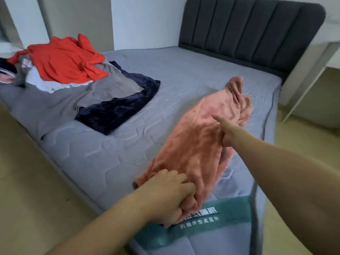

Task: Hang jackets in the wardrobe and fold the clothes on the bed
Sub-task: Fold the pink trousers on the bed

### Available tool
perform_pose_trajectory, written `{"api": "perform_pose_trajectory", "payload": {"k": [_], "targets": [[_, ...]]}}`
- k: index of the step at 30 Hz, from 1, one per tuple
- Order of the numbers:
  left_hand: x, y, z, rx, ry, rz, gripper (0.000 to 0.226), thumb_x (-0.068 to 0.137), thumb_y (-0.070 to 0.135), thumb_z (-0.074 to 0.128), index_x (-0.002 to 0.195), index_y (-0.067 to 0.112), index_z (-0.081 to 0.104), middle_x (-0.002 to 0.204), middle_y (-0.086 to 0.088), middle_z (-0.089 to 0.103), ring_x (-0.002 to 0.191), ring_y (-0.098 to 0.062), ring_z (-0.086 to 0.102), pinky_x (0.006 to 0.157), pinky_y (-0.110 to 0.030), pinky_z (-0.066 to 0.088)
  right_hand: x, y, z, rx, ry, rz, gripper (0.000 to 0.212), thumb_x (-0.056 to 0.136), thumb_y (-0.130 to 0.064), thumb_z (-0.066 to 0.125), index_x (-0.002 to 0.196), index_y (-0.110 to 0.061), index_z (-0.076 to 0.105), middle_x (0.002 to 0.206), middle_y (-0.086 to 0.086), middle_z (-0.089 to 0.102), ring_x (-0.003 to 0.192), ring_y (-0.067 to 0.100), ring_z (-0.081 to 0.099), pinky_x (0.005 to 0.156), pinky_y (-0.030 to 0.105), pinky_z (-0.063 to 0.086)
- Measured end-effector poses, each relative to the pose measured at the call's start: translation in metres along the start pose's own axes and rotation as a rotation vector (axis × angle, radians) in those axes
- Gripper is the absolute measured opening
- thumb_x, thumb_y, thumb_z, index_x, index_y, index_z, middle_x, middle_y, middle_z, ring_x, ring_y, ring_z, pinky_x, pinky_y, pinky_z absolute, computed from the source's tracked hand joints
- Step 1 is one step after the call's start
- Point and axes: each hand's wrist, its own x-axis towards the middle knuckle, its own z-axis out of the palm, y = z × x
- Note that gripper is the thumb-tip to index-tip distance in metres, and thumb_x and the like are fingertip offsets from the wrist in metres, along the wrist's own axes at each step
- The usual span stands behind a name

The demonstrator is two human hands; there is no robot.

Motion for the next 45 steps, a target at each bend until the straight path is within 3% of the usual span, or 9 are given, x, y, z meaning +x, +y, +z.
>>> {"api": "perform_pose_trajectory", "payload": {"k": [5, 9, 13, 21, 28, 33, 37, 41, 45], "targets": [[-0.007, 0.002, -0.01, 0.094, 0.163, 0.164, 0.006, 0.088, 0.039, 0.045, 0.089, 0.034, 0.047, 0.086, 0.012, 0.032, 0.084, -0.019, 0.045, 0.074, -0.035, 0.032, 0.038, 0.033, -0.021, 0.095, 0.16, 0.022, 0.039, 0.076, -0.038, 0.073, 0.105, -0.012, 0.068, 0.091, 0.004, 0.069, 0.079, 0.024, 0.064, 0.078, 0.04, 0.056], [-0.011, 0.005, -0.023, 0.208, -0.296, -0.129, 0.02, 0.081, 0.045, 0.056, 0.085, 0.026, 0.049, 0.095, 0.007, 0.051, 0.097, -0.024, 0.053, 0.081, -0.036, 0.034, 0.019, 0.035, -0.03, 0.13, 0.25, 0.05, 0.017, 0.094, -0.015, 0.045, 0.089, -0.012, 0.061, 0.078, 0.002, 0.057, 0.066, 0.021, 0.054, 0.069, 0.037, 0.053], [0.017, 0.02, -0.046, 0.025, -0.576, -0.448, 0.048, 0.081, 0.063, 0.051, 0.086, 0.017, 0.065, 0.085, 0.001, 0.067, 0.075, -0.022, 0.06, 0.062, -0.029, 0.04, 0.074, 0.027, -0.054, 0.156, 0.256, -0.08, 0.037, 0.093, -0.027, 0.043, 0.124, -0.017, 0.058, 0.1, 0.001, 0.061, 0.085, 0.021, 0.062, 0.072, 0.037, 0.057], [0.142, 0.043, -0.016, 0.078, -0.148, -0.398, 0.041, 0.089, 0.044, 0.056, 0.118, 0.015, 0.052, 0.121, -0.01, 0.061, 0.107, -0.031, 0.061, 0.073, -0.035, 0.036, 0.082, -0.011, -0.087, 0.175, 0.071, -0.02, 0.023, 0.095, -0.02, 0.047, 0.108, -0.001, 0.05, 0.088, 0.01, 0.057, 0.078, 0.024, 0.059, 0.073, 0.038, 0.052], [0.217, 0.027, -0.032, -0.13, -1.009, -0.624, 0.034, 0.098, 0.029, 0.049, 0.106, -0.001, 0.064, 0.088, -0.015, 0.067, 0.059, -0.022, 0.058, 0.053, -0.024, 0.047, 0.156, -0.053, -0.117, 0.179, -0.076, -0.011, 0.027, 0.095, -0.028, 0.054, 0.11, -0.006, 0.051, 0.084, 0.005, 0.053, 0.074, 0.02, 0.058, 0.063, 0.035, 0.049], [0.295, 0.04, -0.023, 0.179, -0.327, -0.612, 0.049, 0.091, 0.052, 0.054, 0.12, 0.013, 0.061, 0.122, -0.007, 0.063, 0.104, -0.028, 0.061, 0.076, -0.031, 0.041, 0.211, -0.073, -0.116, 0.244, -0.134, 0.0, 0.014, 0.093, -0.021, 0.055, 0.102, -0.012, 0.062, 0.083, 0.005, 0.063, 0.072, 0.023, 0.059, 0.072, 0.038, 0.051], [0.334, 0.037, -0.017, 0.141, -0.459, -0.595, 0.031, 0.092, 0.028, 0.05, 0.113, 0.008, 0.063, 0.115, -0.011, 0.066, 0.102, -0.031, 0.063, 0.072, -0.031, 0.045, 0.256, -0.077, -0.132, 0.383, -0.031, -0.093, 0.027, 0.066, -0.002, 0.057, 0.09, -0.011, 0.065, 0.088, 0.008, 0.062, 0.072, 0.024, 0.055, 0.069, 0.034, 0.051], [0.366, 0.04, -0.034, 0.134, -0.83, -0.673, 0.031, 0.087, 0.037, 0.055, 0.094, 0.01, 0.067, 0.076, -0.007, 0.068, 0.069, -0.027, 0.063, 0.064, -0.03, 0.049, 0.287, -0.104, -0.149, 0.342, 0.02, -0.289, 0.01, 0.075, 0.005, 0.054, 0.082, 0.0, 0.059, 0.08, 0.001, 0.062, 0.061, 0.014, 0.052, 0.061, 0.025, 0.048], [0.418, 0.031, -0.029, 0.299, -0.439, -0.692, 0.049, 0.083, 0.06, 0.056, 0.102, 0.015, 0.064, 0.103, -0.005, 0.068, 0.091, -0.028, 0.062, 0.069, -0.032, 0.042, 0.345, -0.117, -0.162, 0.461, -0.237, -0.181, 0.032, 0.08, -0.027, 0.058, 0.11, -0.02, 0.068, 0.076, -0.006, 0.07, 0.073, 0.013, 0.065, 0.073, 0.028, 0.052]]}}
